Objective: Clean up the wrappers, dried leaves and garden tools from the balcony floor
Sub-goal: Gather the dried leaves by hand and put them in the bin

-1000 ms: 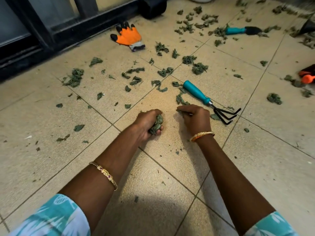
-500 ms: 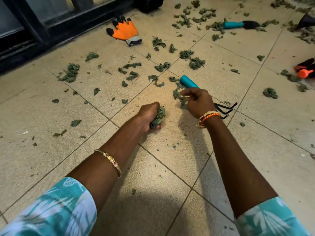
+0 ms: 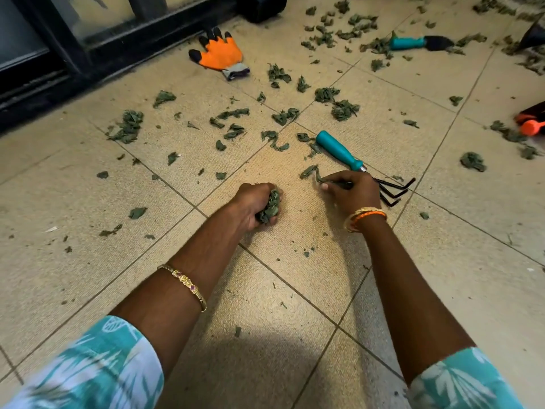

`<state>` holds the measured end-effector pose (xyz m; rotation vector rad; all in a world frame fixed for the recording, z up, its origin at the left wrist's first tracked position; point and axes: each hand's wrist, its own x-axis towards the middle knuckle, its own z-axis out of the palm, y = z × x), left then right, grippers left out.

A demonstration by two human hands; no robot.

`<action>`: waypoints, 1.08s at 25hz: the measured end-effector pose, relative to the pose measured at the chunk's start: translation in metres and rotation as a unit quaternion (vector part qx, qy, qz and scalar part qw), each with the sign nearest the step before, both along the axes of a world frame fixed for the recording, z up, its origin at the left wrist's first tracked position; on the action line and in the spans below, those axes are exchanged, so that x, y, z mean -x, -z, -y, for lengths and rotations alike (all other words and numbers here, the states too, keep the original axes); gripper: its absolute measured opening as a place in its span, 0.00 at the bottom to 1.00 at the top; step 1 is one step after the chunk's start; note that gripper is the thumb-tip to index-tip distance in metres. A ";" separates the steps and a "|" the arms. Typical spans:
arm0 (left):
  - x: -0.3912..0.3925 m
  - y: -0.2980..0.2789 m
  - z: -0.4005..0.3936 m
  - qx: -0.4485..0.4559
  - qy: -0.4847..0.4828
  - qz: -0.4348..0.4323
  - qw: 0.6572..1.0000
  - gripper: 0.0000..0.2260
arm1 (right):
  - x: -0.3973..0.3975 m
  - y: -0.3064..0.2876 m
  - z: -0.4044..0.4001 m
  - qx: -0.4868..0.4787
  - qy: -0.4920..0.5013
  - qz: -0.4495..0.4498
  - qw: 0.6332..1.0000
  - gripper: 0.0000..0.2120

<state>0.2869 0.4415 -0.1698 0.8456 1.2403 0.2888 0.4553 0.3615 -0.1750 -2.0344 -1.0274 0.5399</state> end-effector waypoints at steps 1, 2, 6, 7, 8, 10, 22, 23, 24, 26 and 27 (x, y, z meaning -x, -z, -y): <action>0.000 0.001 0.000 -0.002 0.004 0.005 1.000 0.11 | 0.002 -0.009 0.008 -0.007 -0.017 -0.067 0.998 0.06; 0.000 0.001 0.001 -0.005 0.012 0.008 1.000 0.11 | 0.005 -0.019 0.017 -0.007 -0.046 -0.122 0.991 0.06; 0.000 0.000 0.009 -0.024 0.117 -0.007 0.993 0.17 | 0.019 -0.041 0.035 0.075 -0.158 -0.154 0.972 0.05; -0.002 -0.001 0.012 -0.024 0.150 -0.005 0.988 0.19 | 0.022 -0.041 0.034 0.085 -0.163 -0.146 0.972 0.05; -0.004 -0.003 0.016 -0.024 0.182 0.001 0.983 0.19 | 0.025 -0.040 0.033 0.084 -0.153 -0.140 0.975 0.06; -0.010 -0.004 0.022 -0.029 0.222 0.007 0.975 0.18 | 0.029 -0.034 0.029 0.066 -0.103 -0.144 0.982 0.06; -0.029 -0.003 0.045 0.069 0.091 0.088 0.989 0.11 | -0.002 -0.007 0.042 0.003 0.036 0.063 0.997 0.10; -0.030 -0.004 0.045 0.068 0.095 0.087 0.989 0.10 | -0.016 -0.001 0.044 0.038 0.033 0.109 0.993 0.13; -0.031 -0.007 0.045 0.064 0.101 0.086 0.989 0.11 | -0.028 0.004 0.046 0.063 0.029 0.139 0.988 0.16; -0.033 -0.010 0.044 0.056 0.109 0.082 0.989 0.11 | -0.046 0.016 0.053 0.069 0.025 0.156 0.985 0.20; -0.034 -0.010 0.044 0.052 0.110 0.078 0.990 0.11 | -0.052 0.020 0.056 0.066 0.025 0.156 0.985 0.20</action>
